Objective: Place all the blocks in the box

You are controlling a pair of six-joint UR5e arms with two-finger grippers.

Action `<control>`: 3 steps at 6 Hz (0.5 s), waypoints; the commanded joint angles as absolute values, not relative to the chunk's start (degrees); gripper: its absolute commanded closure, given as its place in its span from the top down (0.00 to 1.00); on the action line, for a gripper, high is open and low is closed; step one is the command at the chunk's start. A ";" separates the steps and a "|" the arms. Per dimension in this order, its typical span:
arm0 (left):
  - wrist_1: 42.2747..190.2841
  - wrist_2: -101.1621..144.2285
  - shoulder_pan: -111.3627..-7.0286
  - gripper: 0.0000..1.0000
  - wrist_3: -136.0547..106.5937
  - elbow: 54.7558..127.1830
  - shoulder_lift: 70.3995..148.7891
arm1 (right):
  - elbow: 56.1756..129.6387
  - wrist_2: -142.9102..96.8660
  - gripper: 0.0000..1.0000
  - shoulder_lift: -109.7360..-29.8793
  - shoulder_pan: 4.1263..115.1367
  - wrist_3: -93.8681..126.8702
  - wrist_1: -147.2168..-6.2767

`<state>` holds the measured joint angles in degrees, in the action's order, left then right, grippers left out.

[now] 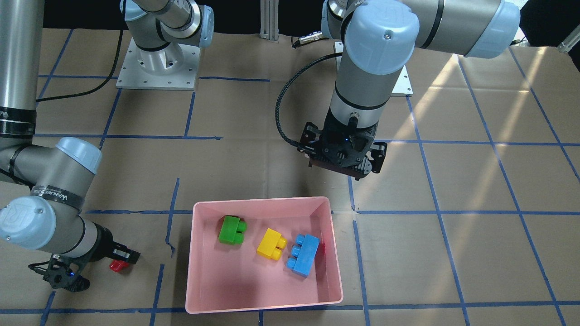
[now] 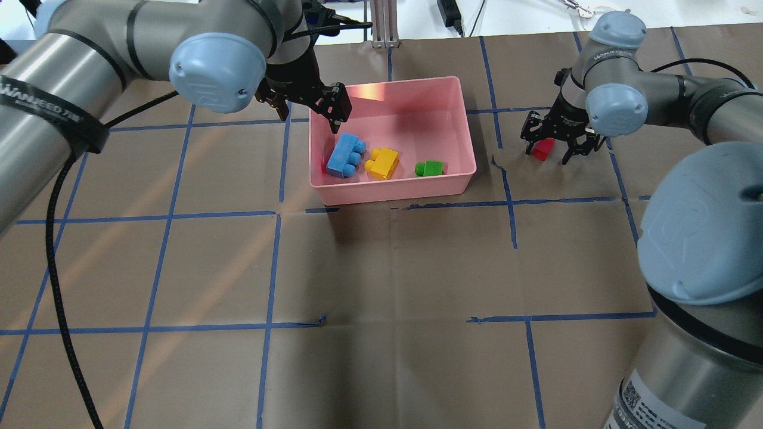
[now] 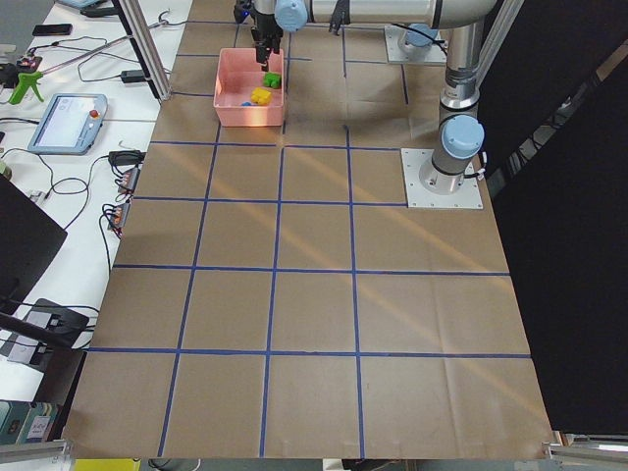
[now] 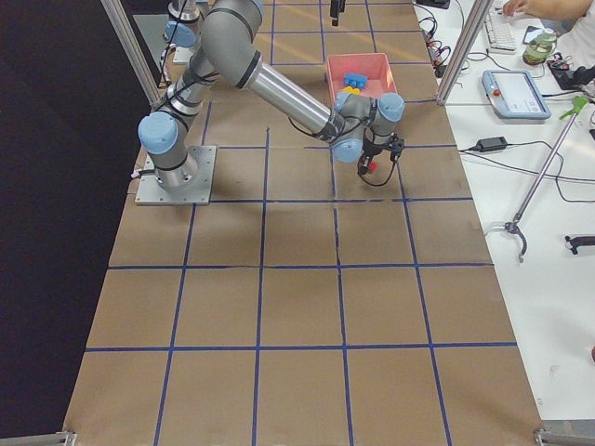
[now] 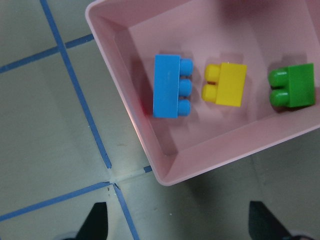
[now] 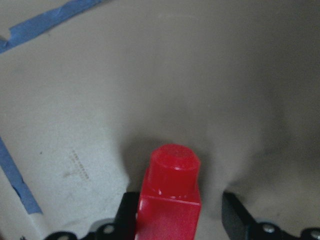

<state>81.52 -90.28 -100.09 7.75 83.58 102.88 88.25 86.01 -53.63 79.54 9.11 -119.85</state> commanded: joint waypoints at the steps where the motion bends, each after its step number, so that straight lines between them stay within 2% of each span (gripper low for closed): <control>1: 83.32 -90.44 -96.36 0.99 6.51 89.44 95.49 | 87.81 86.04 0.22 -53.96 79.54 8.79 -119.80; 2: 85.06 -90.44 -95.89 0.99 6.16 92.26 90.75 | 85.89 86.04 0.17 -54.05 79.54 8.35 -119.10; 3: 85.25 -90.53 -94.93 0.99 4.06 91.24 89.22 | 84.22 85.96 0.17 -54.57 79.72 4.70 -118.74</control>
